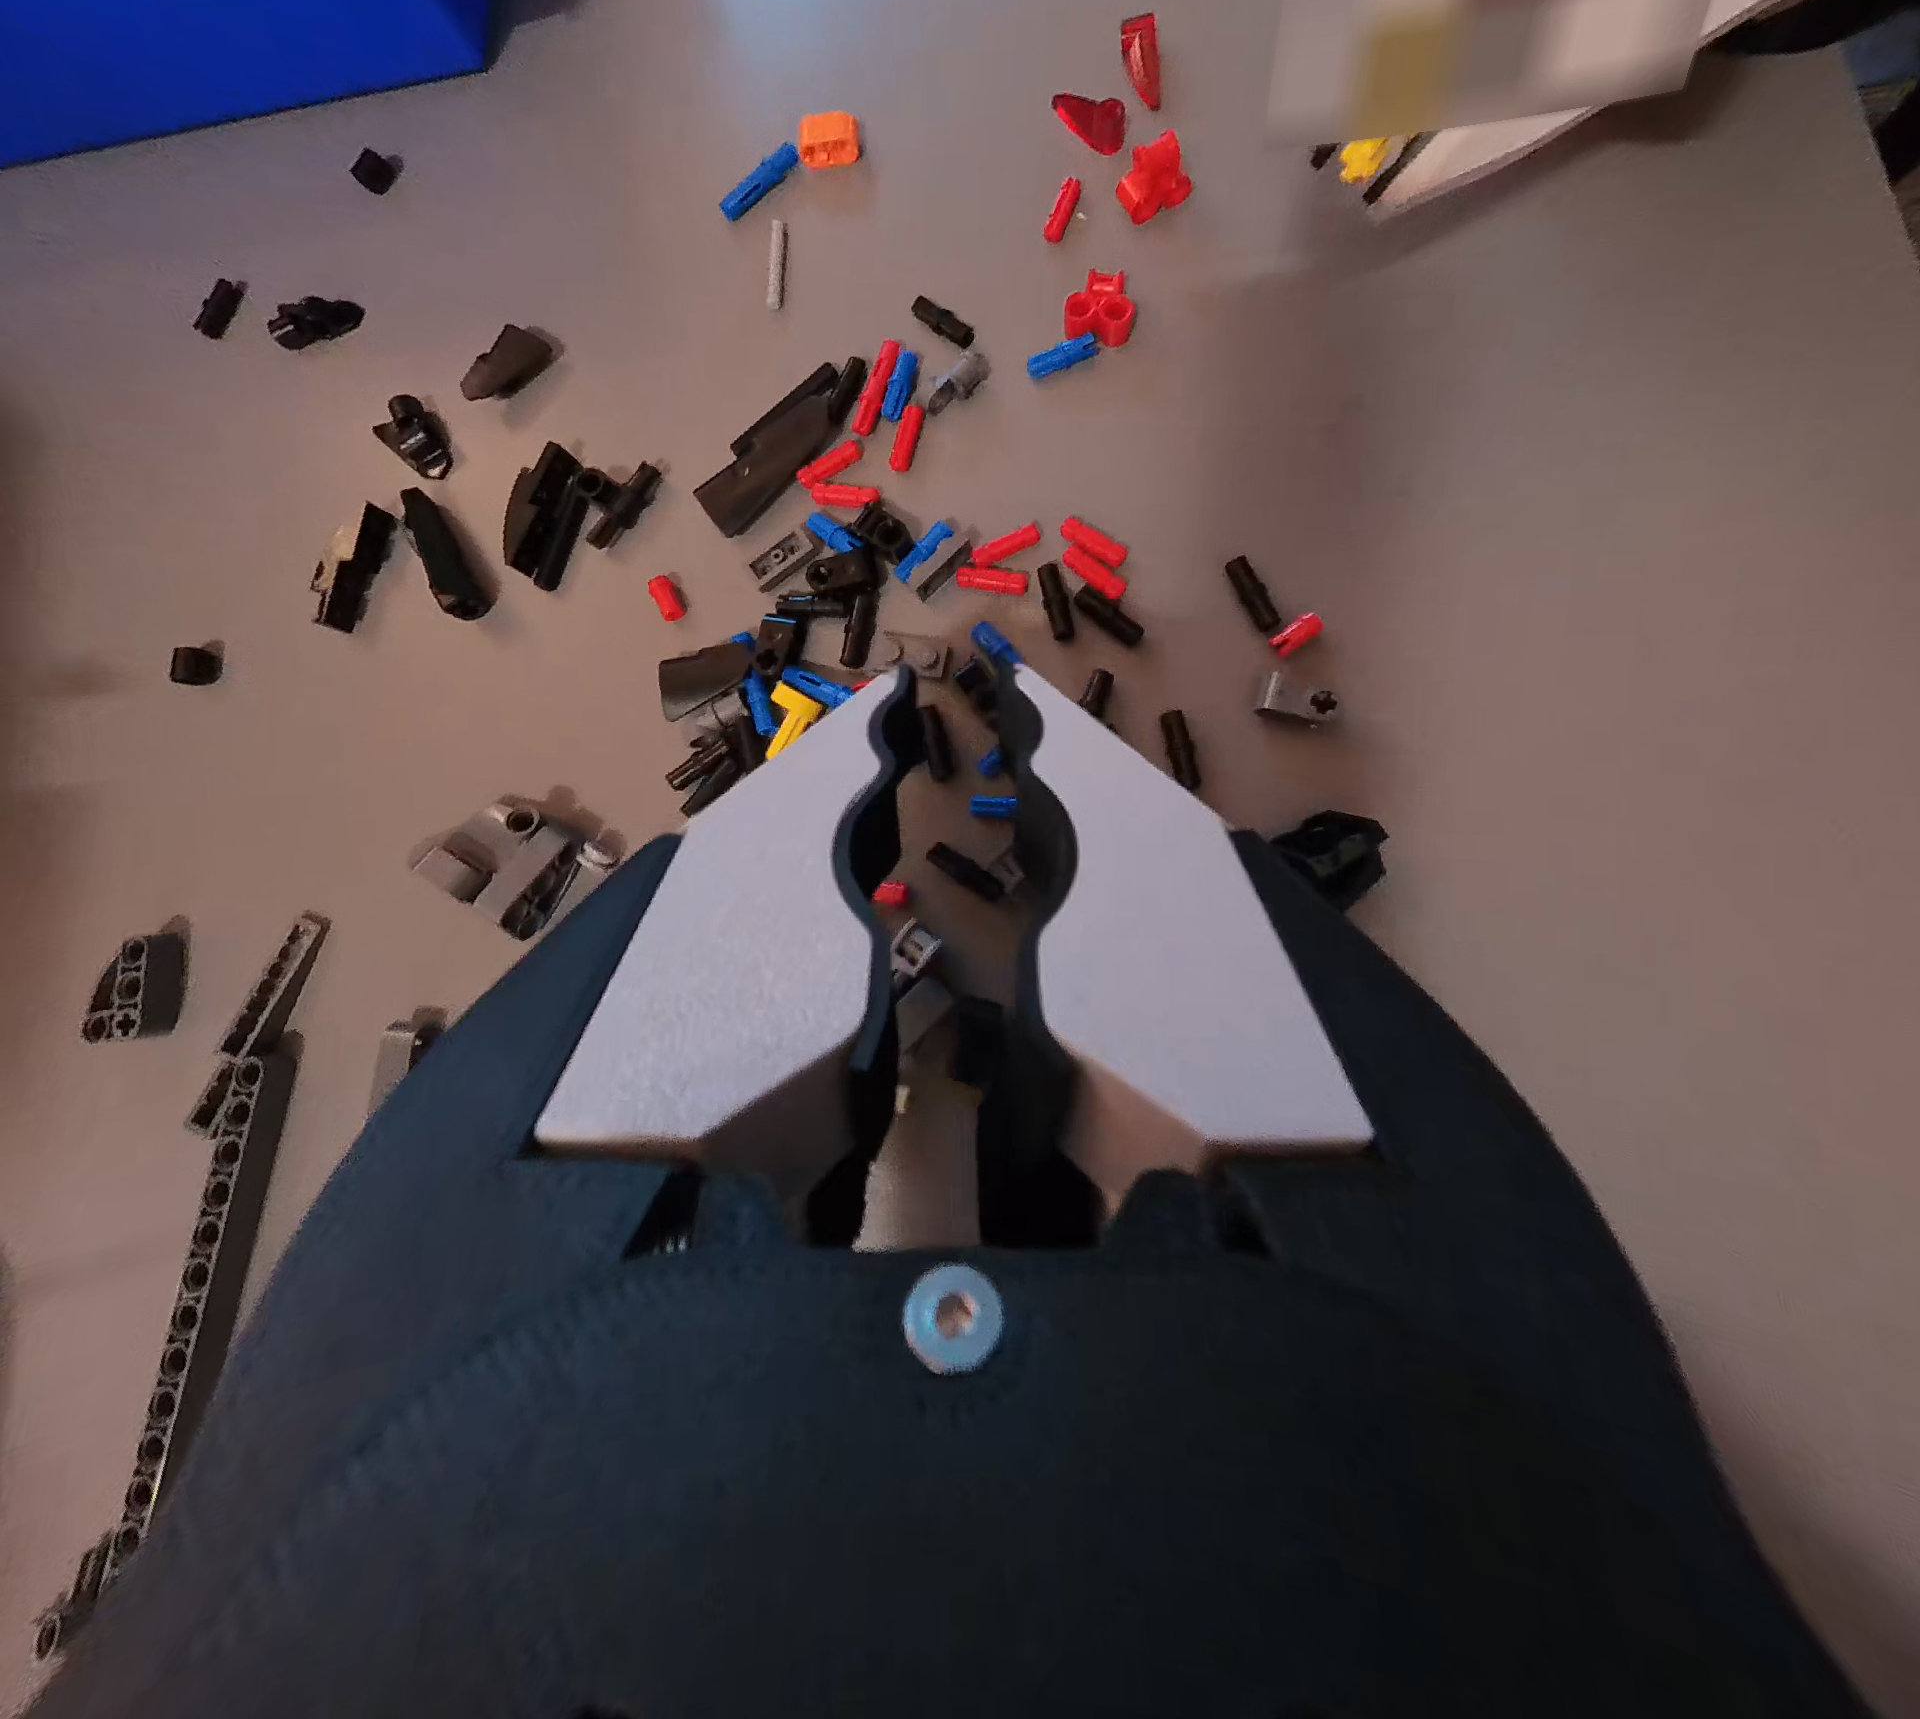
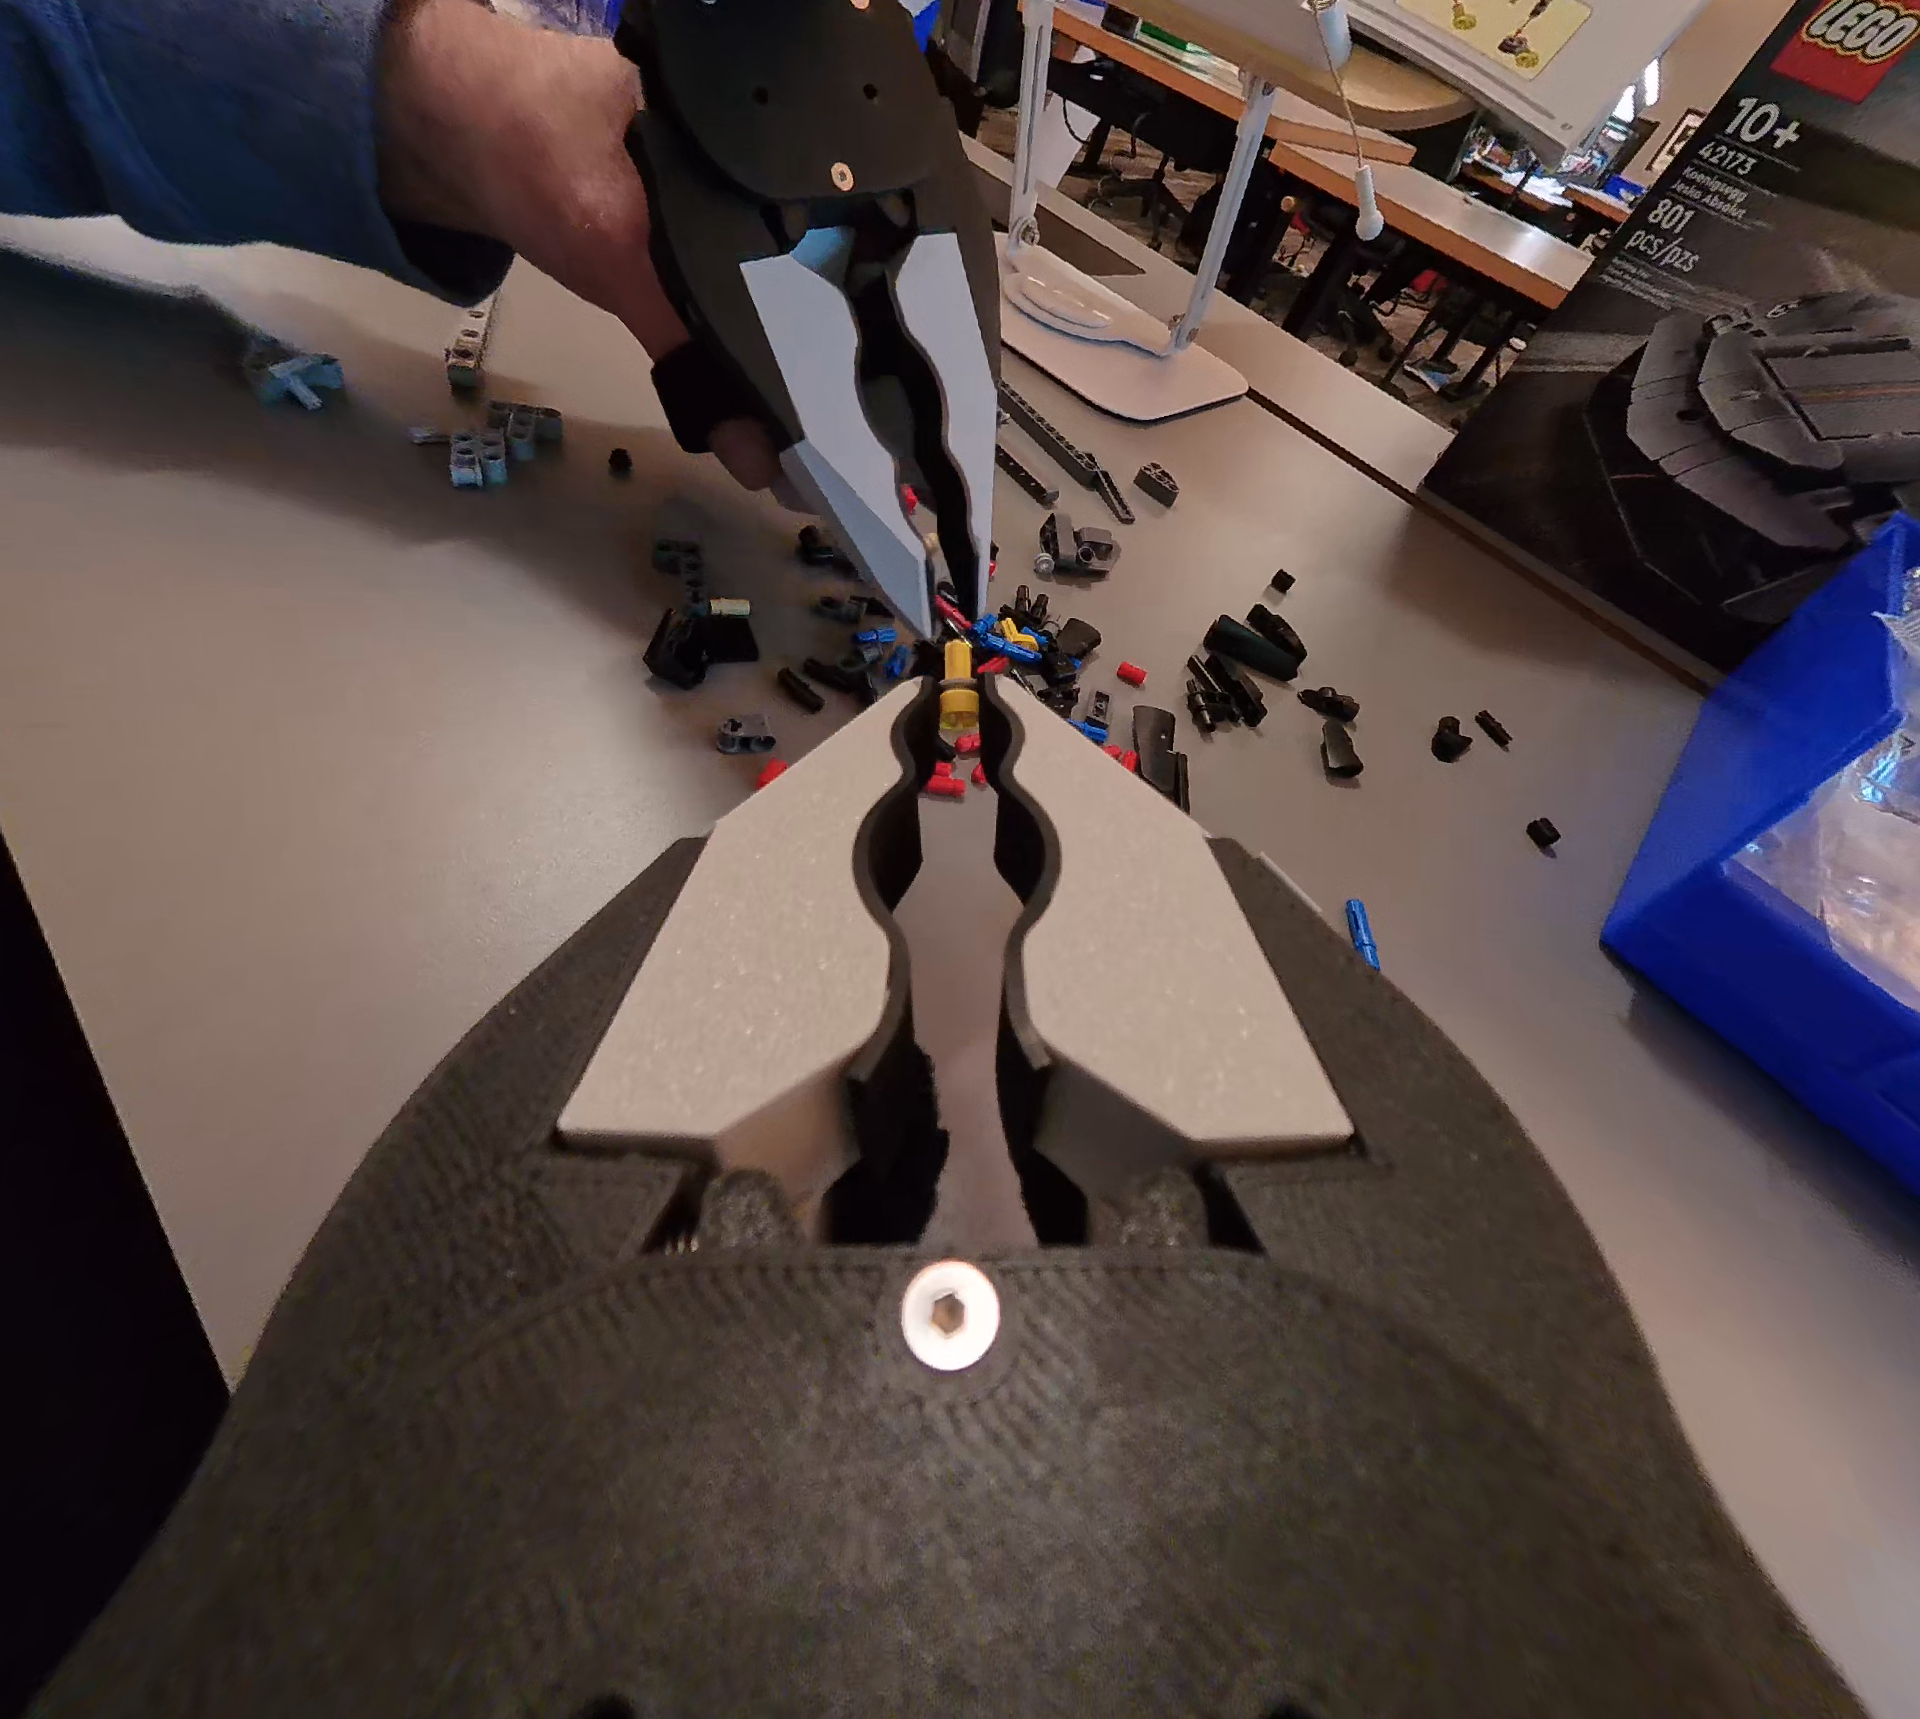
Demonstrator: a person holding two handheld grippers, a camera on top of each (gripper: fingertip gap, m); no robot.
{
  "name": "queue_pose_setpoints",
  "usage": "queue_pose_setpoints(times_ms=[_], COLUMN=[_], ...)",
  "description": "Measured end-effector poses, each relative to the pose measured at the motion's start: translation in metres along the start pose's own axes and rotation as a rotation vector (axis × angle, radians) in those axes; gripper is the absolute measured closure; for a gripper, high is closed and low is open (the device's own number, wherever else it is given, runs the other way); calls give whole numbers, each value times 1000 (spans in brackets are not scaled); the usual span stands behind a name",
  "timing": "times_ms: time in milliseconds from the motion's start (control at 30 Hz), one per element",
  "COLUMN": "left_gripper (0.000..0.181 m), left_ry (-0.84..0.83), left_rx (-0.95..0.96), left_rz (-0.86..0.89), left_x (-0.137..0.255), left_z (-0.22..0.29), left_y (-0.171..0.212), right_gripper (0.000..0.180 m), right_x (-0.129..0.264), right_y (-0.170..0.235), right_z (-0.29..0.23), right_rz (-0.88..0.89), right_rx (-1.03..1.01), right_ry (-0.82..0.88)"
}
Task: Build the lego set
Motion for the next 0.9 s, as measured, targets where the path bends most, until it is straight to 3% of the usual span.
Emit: queue_pose_setpoints(times_ms=[33, 533, 900], left_gripper=[165, 162, 169], left_ry=[5, -23, -58], left_rx=[-5, -116, 30], left_rz=[-9, -138, -192], left_x=[-1, -13, -17], left_z=[1, 6, 12], left_y=[0, -9, -13], right_gripper=[176, 176, 176], right_x=[0, 0, 1], right_y=[0, 0, 0], right_z=[0, -1, -2], right_rz=[0, -2, 5], right_rx=[-1, 12, 16], right_ry=[1, -6, -9])
Point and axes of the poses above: each gripper's, where its closed fingertips meet, x back along the fingers, y out of its underside, z = x × y across the jaws, the point moved 10 cm from there along x, back along the fingers
